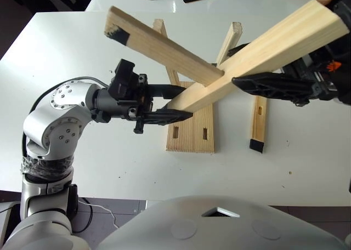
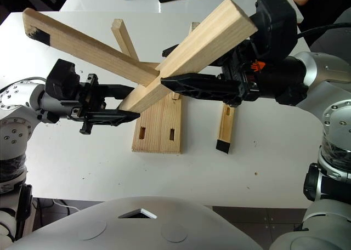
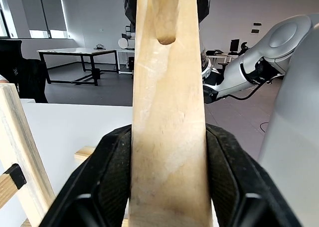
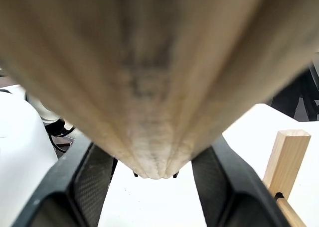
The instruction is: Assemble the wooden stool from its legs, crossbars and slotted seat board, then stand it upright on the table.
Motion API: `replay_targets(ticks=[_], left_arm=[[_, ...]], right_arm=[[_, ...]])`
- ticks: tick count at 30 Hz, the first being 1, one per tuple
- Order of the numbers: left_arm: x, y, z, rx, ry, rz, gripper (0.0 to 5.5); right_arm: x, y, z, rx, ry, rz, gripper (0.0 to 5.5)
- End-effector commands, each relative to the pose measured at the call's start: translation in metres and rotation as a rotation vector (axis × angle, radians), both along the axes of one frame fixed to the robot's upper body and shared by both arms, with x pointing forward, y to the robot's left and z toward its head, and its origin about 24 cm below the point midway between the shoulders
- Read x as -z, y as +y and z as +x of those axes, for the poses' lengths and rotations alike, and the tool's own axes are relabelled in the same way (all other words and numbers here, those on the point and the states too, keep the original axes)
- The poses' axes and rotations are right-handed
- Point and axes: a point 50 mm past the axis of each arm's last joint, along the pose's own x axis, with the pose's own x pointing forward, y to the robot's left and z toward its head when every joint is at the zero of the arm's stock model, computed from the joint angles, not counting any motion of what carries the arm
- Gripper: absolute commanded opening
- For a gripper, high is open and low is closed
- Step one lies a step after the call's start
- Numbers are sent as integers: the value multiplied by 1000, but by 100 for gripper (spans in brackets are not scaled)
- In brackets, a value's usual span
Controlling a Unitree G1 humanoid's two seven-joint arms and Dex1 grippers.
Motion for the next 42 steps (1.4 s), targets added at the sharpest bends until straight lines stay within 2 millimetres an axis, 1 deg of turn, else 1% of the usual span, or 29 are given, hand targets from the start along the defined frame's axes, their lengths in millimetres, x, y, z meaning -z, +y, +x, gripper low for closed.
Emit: replay_targets(ticks=[1, 5, 9, 11, 12, 13, 15, 18, 20, 22, 24, 25, 28, 33, 37, 42], left_arm=[[6, 3, 2, -22, 6, 37, 200], [3, 6, 10, -63, -5, 21, 200], [-4, 8, 25, -149, -4, -5, 200], [-3, 8, 34, -212, 29, -3, 200], [-2, 9, 37, -231, 36, 4, 236], [0, 10, 36, -228, 31, 25, 255], [6, 11, 35, -231, 11, 73, 292], [26, 21, 35, -268, 7, 174, 339], [42, 34, 28, -256, 49, 228, 346], [58, 48, 22, -279, 86, 273, 346], [68, 58, 18, -314, 103, 301, 347], [71, 61, 16, -332, 108, 308, 347], [72, 66, 14, -367, 112, 296, 347], [64, 66, 14, -382, 105, 262, 347], [59, 67, 15, -382, 101, 258, 347], [58, 70, 17, -396, 94, 269, 347]], right_arm=[[-4, -1, -1, -12, -43, -23, 201], [5, -4, 0, 15, -55, -92, 201], [17, -8, 4, 56, -75, -161, 201], [20, -10, 7, 90, -96, -176, 201], [20, -11, 8, 101, -101, -176, 201], [20, -12, 10, 118, -115, -185, 201], [21, -13, 11, 141, -130, -195, 201], [25, -21, 15, 210, -165, -248, 201], [29, -26, 17, 244, -174, -287, 201], [35, -28, 14, 247, -168, -315, 201], [43, -29, 8, 244, -155, -351, 201], [50, -30, 4, 245, -147, -387, 201], [69, -33, -6, 237, -121, -475, 201], [82, -31, -19, 211, -105, -519, 201], [84, -28, -27, 192, -99, -516, 201], [75, -22, -33, 156, -112, -474, 200]])
